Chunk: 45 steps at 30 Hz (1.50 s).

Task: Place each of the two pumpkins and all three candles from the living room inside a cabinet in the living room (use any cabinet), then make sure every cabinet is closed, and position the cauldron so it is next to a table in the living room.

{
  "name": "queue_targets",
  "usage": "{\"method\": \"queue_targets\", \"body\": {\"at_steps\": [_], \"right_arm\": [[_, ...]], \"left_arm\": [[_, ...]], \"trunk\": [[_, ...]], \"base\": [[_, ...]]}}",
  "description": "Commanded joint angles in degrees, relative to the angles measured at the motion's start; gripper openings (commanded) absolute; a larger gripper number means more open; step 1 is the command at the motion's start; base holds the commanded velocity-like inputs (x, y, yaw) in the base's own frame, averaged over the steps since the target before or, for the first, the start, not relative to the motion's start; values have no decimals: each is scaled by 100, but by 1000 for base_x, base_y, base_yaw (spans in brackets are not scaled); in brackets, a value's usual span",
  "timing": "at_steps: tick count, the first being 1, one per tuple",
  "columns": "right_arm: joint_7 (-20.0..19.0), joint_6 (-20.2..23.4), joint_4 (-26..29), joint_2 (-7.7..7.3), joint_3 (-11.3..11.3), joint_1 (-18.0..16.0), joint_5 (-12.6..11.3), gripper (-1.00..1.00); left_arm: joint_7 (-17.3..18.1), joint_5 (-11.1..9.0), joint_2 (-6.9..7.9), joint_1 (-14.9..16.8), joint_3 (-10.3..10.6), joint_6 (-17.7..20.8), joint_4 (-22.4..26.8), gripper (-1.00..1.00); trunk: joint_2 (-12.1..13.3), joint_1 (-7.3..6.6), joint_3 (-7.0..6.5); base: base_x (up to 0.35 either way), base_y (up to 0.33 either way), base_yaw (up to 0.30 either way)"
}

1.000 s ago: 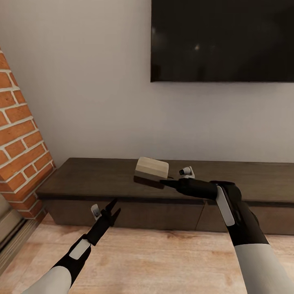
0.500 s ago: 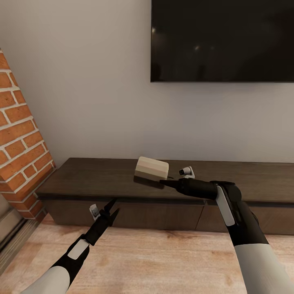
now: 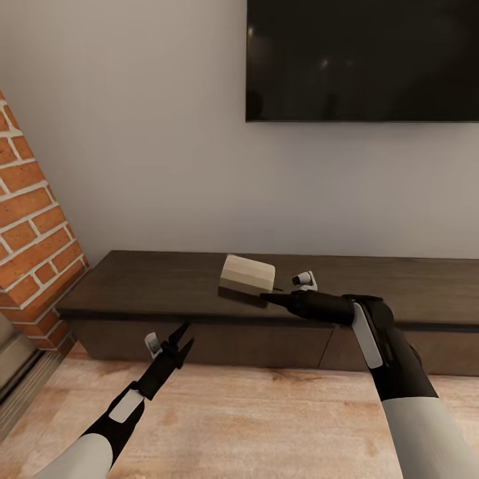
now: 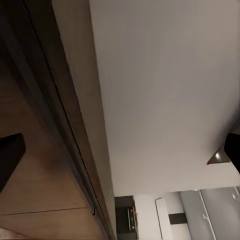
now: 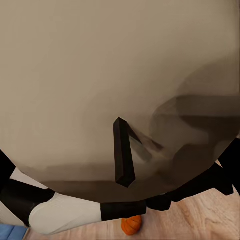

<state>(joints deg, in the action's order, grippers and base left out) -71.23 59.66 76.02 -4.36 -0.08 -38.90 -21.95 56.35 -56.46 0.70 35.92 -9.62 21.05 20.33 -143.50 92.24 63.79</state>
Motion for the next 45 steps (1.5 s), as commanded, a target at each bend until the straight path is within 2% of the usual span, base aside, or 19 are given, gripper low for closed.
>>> {"method": "queue_targets", "body": {"at_steps": [1, 3, 8, 10, 16, 20, 24, 31, 35, 40, 42, 44, 45], "right_arm": [[-14, 34, 0, 1, -1, -3, -20, -100], [-14, 34, 0, 1, -21, -3, -20, -100], [-14, 34, 0, -2, -463, -3, -20, -100], [-14, 34, 0, -3, -491, -3, -20, -100], [-31, 34, 2, -4, -516, -3, -20, -100], [-300, 34, 86, -8, -519, 4, -20, -100], [-386, 34, 125, -39, -511, 56, -22, -100], [-430, 34, 159, -116, -505, 108, -29, -100], [-434, 34, 182, -118, -515, 110, -29, -100], [-450, 34, 256, -143, -504, 111, -42, -100], [-506, 34, 382, -197, -502, 111, -148, -100], [-550, 34, 535, -308, -505, 131, -521, -100], [-555, 34, 557, -326, -504, 137, -602, -100]], "left_arm": [[25, -32, 0, 3, -3, 55, -1, 100], [149, 3, 1, 3, -4, 56, 8, 100], [445, 412, 1, 3, -11, 57, 6, 100], [467, 461, 1, 3, -13, 57, 6, 100], [483, 492, 1, 3, -13, 50, 10, 100], [483, 501, 1, 3, -13, 48, 14, 100], [483, 503, 1, 3, -13, 48, 15, 100], [507, 504, 8, 3, -13, 54, 15, 100], [693, 544, 16, 3, -7, 44, 6, 100], [837, 669, 50, 3, -6, -234, -2, 100], [862, 675, 98, 3, -8, -255, -7, 100], [876, 673, 189, 3, -6, -266, -10, 100], [879, 672, 202, 3, -6, -269, -10, 100]], "trunk": [[-4, 1, 28], [-6, 6, 72], [-13, 19, 183], [-16, 24, 227], [-24, 40, 360], [-29, 50, 448], [-34, 60, 537], [-34, 60, 537], [-34, 60, 537], [-34, 60, 537], [-34, 60, 537], [-34, 60, 537], [-34, 60, 537]], "base": [[0, 0, 0], [0, 0, 0], [0, 0, 0], [0, 0, 0], [0, 0, 0], [0, 0, 0], [0, 0, 0], [0, 0, 0], [0, 0, 0], [0, 0, 0], [0, 0, 0], [0, 0, 0], [0, 0, 0]]}}
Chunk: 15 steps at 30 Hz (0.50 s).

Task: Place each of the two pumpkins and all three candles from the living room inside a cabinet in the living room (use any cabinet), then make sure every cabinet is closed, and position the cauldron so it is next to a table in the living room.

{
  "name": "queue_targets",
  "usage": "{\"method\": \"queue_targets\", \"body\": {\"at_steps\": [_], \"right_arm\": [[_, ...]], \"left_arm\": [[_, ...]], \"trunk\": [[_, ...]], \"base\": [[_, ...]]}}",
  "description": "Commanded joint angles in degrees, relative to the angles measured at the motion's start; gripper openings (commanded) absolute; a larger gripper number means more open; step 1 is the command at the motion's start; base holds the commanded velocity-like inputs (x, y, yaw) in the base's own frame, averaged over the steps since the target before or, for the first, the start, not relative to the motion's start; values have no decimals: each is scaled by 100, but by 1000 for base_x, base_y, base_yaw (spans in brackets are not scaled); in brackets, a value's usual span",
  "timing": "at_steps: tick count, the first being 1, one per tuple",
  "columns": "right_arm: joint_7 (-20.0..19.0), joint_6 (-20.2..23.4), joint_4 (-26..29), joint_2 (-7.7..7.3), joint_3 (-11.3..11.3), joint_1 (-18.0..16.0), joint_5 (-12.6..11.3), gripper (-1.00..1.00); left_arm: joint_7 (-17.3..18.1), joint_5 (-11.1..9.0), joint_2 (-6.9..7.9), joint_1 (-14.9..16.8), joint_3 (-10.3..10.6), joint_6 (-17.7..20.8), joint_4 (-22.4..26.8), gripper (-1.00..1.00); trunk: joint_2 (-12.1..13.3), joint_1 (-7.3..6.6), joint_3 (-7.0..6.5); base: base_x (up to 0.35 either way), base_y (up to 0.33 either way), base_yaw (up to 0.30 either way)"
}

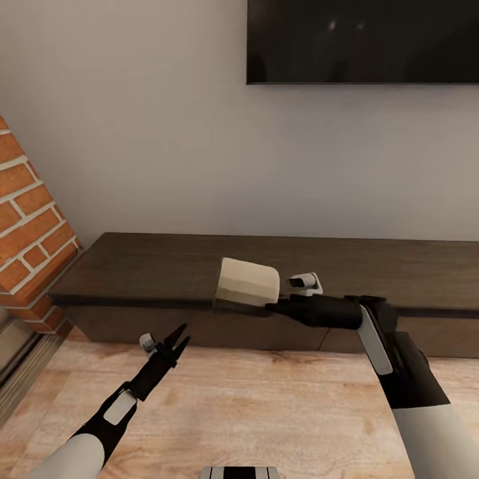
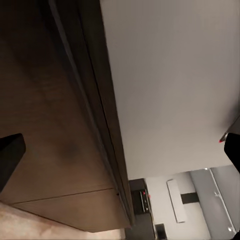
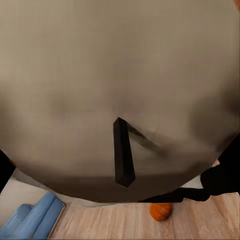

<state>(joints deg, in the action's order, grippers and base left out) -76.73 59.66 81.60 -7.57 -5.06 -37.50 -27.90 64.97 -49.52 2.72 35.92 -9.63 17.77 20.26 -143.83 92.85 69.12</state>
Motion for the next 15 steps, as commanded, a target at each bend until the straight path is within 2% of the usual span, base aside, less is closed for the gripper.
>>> {"method": "queue_targets", "body": {"at_steps": [1, 2, 5, 8, 10, 15], "right_arm": [[-13, 34, 30, -31, -4, 6, -131, -100], [-19, 34, 57, -63, 3, 14, -251, -100], [-18, 34, 75, -113, 32, 20, -340, -100], [-15, 34, 82, -130, 134, 22, -368, -100], [-1, 34, 84, -137, 367, 19, -362, -100], [34, 34, 85, -139, 478, 15, -314, -100]], "left_arm": [[19, -22, 19, 3, -5, 57, -6, 100], [22, -23, 36, 3, -4, 54, -13, 100], [24, -23, 54, 3, -7, 52, -19, 100], [26, -23, 59, 3, -11, 52, -21, 100], [32, -23, 70, 1, -12, 55, -22, 100], [36, -20, 78, 2, -13, 57, -22, 100]], "trunk": [[-2, -1, 4], [-2, -1, 4], [-2, -1, 4], [-2, -1, 4], [-2, -1, 4], [-2, -1, 4]], "base": [[0, 0, 0], [0, 0, 0], [0, 0, 0], [0, 0, 0], [0, 0, 0], [0, 0, 0]]}}
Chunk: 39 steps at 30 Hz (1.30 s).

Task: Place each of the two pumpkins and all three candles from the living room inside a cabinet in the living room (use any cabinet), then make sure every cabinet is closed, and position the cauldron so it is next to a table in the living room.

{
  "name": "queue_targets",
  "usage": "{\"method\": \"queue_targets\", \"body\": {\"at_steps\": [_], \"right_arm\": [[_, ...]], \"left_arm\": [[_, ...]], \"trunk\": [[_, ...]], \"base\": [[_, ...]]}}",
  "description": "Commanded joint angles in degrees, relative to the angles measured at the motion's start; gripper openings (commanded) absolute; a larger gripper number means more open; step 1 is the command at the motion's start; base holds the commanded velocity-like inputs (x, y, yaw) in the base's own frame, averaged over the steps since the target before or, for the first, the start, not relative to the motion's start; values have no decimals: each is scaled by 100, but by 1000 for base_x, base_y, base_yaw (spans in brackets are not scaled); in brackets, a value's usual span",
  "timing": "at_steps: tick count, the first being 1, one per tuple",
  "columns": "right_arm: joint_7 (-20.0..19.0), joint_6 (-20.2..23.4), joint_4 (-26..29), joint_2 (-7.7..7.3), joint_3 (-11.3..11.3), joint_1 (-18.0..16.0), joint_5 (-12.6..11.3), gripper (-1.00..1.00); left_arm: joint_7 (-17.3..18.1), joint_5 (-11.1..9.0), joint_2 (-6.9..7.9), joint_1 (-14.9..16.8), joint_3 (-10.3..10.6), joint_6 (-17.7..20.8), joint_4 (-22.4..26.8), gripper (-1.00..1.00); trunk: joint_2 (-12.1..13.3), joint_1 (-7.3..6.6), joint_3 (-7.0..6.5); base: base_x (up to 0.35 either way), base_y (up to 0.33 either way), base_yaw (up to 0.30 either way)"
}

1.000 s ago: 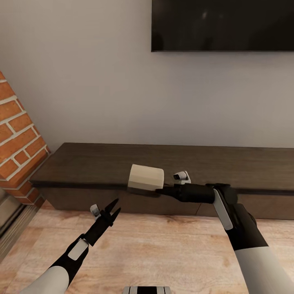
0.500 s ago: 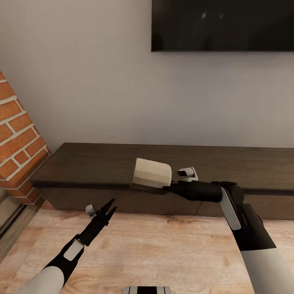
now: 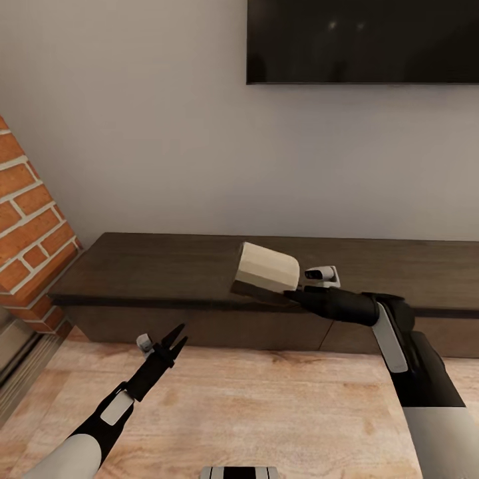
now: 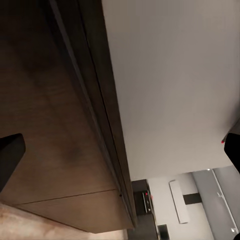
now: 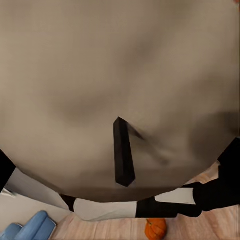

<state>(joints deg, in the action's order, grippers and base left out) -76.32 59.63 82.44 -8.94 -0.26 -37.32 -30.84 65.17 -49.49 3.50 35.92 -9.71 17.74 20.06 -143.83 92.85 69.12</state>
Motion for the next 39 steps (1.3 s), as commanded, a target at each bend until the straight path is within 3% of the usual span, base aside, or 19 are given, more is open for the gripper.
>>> {"method": "queue_targets", "body": {"at_steps": [1, 5, 6, 7, 12, 39], "right_arm": [[-3, 37, 0, -2, 2, -3, 9, -100], [0, 37, 0, 15, 2, -4, 442, -100], [1, -32, -2, 59, -14, -4, 766, -100], [1, -84, -1, 98, -22, -4, 893, -100], [-5, -202, 0, 234, -26, -4, 1174, -100], [-23, -223, 0, 252, -18, -4, 1220, -100]], "left_arm": [[20, -23, 0, 3, -5, 58, -3, 100], [29, -25, -5, 3, -4, 55, 3, 100], [33, -30, -6, 3, -1, 54, 5, 100], [39, -32, -7, 3, -2, 54, 9, 100], [64, -27, -7, 1, -12, 62, 7, 100], [-165, -17, 39, 2, -40, 23, -110, 100]], "trunk": [[-2, -1, 4], [-2, -1, 4], [-2, -1, 4], [-2, -1, 4], [-2, -1, 4], [-2, -1, 4]], "base": [[0, 0, 0], [8, -1, 0], [140, -62, 0], [196, -86, 0], [262, -135, 0], [71, -44, 0]]}}
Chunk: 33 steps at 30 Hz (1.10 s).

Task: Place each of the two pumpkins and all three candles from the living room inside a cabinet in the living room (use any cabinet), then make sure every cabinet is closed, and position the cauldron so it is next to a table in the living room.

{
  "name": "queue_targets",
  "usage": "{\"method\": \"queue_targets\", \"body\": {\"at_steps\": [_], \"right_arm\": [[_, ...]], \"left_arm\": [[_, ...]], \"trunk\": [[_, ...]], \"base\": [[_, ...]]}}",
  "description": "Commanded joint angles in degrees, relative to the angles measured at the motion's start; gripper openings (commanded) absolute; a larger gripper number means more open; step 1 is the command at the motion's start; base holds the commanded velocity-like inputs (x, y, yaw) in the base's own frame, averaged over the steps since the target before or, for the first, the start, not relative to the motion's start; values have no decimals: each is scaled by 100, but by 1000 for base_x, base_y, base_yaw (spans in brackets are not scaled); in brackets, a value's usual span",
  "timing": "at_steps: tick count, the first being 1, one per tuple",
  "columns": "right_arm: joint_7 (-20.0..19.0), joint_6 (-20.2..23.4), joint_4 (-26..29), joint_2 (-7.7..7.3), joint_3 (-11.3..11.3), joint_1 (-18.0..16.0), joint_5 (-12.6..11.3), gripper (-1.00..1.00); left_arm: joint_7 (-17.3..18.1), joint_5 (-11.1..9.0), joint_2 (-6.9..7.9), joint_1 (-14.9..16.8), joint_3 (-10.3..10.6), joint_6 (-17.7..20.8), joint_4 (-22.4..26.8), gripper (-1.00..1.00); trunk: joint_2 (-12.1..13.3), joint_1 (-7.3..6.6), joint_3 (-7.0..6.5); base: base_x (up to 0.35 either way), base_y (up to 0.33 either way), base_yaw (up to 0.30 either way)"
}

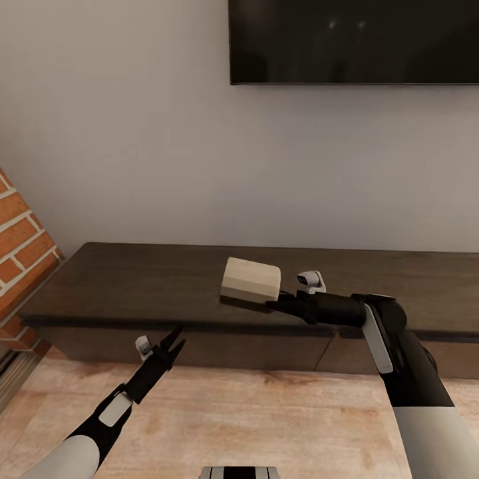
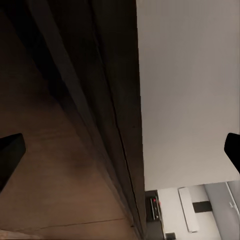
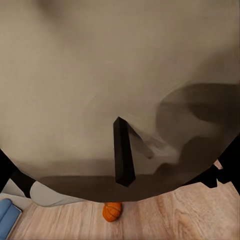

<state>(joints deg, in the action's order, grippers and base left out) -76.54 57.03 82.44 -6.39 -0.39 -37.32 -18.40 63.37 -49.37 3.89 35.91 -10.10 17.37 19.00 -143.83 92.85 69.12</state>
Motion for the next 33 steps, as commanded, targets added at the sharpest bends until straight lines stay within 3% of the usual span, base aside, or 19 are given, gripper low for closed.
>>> {"method": "queue_targets", "body": {"at_steps": [1, 14, 25, 33], "right_arm": [[-2, 38, 0, -3, -1, -3, -23, -100], [-10, 45, 0, -3, 4, -3, -23, -100], [-11, 45, 0, -3, 4, -3, -26, -100], [-11, 45, 0, -3, -4, -3, -29, -100]], "left_arm": [[-10, -29, 25, 2, -3, 62, -34, 100], [-35, -46, 59, 3, -10, 52, -87, 100], [-9, -54, 67, 3, -10, 44, -81, 100], [-17, -55, 68, -2, -10, 55, -81, 100]], "trunk": [[-2, -1, 4], [-2, -1, 4], [-16, 28, 248], [-16, 28, 248]], "base": [[16, -9, 0], [3, -2, 0], [0, 0, 0], [0, 0, 0]]}}
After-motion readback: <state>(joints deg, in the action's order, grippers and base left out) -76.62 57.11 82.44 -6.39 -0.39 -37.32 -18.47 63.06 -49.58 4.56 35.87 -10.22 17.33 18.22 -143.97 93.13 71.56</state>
